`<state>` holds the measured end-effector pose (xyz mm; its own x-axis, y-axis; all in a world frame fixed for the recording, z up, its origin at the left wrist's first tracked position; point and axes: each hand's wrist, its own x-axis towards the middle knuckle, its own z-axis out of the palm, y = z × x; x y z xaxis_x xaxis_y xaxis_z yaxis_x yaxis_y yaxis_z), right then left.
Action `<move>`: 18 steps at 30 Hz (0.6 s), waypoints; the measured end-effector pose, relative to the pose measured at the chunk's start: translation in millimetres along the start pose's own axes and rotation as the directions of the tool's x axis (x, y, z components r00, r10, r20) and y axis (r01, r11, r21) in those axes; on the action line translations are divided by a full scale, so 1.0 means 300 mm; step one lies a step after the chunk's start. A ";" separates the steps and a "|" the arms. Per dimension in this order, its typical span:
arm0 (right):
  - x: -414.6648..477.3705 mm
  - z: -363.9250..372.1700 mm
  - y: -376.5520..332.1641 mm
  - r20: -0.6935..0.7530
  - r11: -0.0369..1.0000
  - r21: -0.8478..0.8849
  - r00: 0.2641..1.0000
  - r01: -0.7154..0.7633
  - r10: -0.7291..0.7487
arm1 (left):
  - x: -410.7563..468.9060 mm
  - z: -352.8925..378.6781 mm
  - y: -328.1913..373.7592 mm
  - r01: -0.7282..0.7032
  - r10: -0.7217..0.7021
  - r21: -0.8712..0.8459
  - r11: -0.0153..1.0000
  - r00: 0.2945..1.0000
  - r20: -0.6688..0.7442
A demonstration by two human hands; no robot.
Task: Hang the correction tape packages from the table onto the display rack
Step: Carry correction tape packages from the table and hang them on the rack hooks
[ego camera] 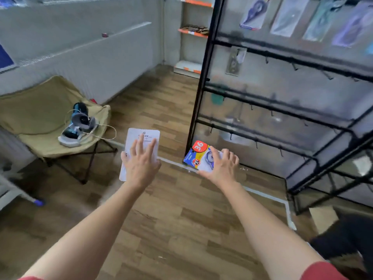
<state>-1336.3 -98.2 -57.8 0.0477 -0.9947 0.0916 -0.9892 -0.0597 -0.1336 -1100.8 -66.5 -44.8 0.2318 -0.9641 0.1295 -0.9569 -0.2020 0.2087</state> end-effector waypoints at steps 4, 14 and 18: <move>0.109 -0.075 0.258 -0.069 0.999 -0.013 0.997 -0.036 0.035 | 0.072 0.027 0.307 -0.064 0.063 -0.025 0.998 0.998 -0.024; 0.433 -0.202 0.584 -0.200 0.982 -0.027 0.964 -0.186 0.177 | 0.424 0.018 0.777 -0.278 0.270 -0.078 0.957 0.958 -0.097; 0.609 -0.260 0.643 -0.269 0.975 -0.015 0.940 -0.223 0.211 | 0.633 0.003 0.898 -0.362 0.353 -0.106 0.926 0.931 -0.094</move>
<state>-1529.2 -285.0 10.1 -0.2007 -0.9248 0.3231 -0.9770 0.1647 -0.1354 -1314.8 -304.1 35.0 -0.1058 -0.9527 0.2850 -0.9515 0.1803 0.2493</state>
